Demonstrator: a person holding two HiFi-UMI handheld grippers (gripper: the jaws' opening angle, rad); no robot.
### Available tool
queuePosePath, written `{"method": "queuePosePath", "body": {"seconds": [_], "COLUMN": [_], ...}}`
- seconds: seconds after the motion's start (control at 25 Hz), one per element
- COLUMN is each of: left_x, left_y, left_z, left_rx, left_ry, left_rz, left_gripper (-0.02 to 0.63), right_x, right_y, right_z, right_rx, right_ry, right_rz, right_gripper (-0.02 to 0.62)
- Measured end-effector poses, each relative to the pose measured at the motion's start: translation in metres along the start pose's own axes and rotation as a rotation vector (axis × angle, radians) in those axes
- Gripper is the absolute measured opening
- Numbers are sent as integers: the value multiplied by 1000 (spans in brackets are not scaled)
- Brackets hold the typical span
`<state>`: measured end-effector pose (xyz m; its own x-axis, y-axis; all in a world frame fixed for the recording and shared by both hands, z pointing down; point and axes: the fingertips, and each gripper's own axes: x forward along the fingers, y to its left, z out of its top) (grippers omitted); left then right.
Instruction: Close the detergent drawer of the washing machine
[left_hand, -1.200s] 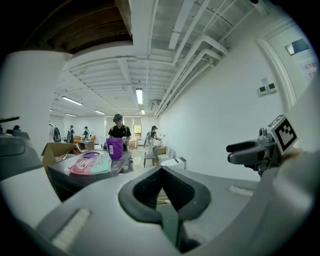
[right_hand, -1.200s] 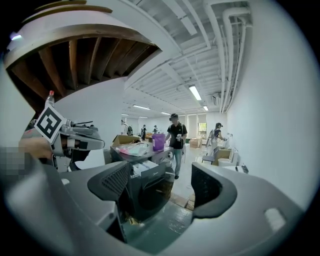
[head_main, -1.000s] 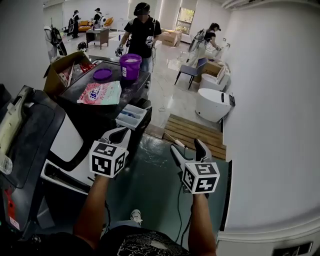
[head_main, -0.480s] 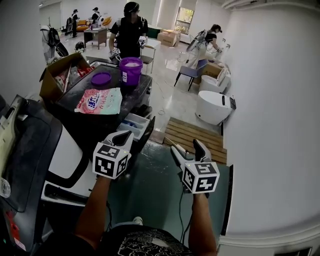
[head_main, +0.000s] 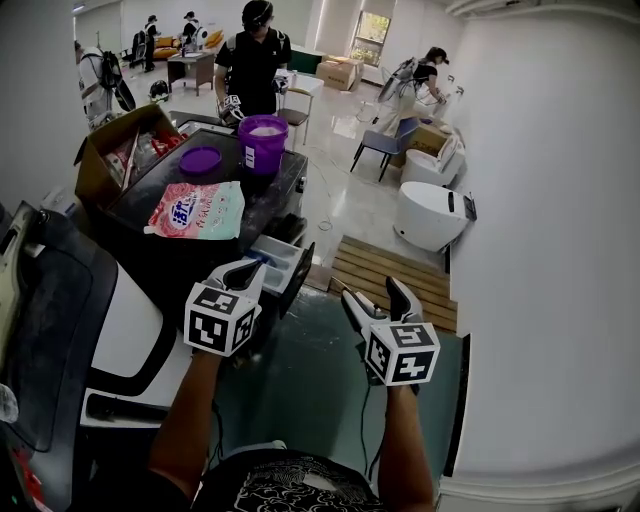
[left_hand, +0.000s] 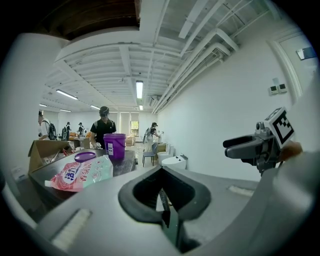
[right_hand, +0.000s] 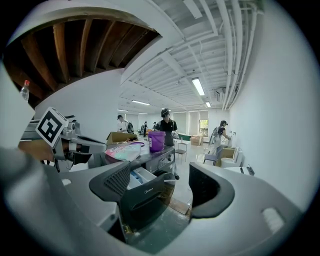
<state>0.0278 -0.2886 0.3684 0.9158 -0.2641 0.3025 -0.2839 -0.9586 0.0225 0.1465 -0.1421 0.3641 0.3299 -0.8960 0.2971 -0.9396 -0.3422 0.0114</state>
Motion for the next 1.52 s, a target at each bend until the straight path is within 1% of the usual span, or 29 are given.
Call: {"method": "queuePosePath", "body": {"seconds": [0.16, 0.32, 0.44, 0.64, 1.0, 1.24, 1.52], "left_x": [11, 19, 25, 39, 56, 66, 73], "left_y": [1, 8, 13, 26, 42, 40, 34], "left_z": [-2, -2, -5, -4, 4, 6, 3], "left_rx": [6, 9, 7, -11, -111, -141, -154], "left_ry": [8, 12, 23, 25, 30, 44, 64], "left_rz": [-7, 17, 48, 143, 369, 474, 562], "left_gripper": [0, 0, 0, 0, 0, 0, 0], "right_x": [13, 31, 47, 84, 146, 170, 190], "right_y": [-6, -8, -10, -16, -32, -42, -46], "right_z": [-7, -13, -15, -8, 10, 8, 1], "right_rx": [17, 26, 26, 4, -58, -73, -74], "right_ry": [8, 10, 15, 16, 42, 56, 62], "right_rz": [9, 39, 78, 189, 421, 530, 626], "right_gripper": [374, 374, 374, 374, 373, 373, 370]}}
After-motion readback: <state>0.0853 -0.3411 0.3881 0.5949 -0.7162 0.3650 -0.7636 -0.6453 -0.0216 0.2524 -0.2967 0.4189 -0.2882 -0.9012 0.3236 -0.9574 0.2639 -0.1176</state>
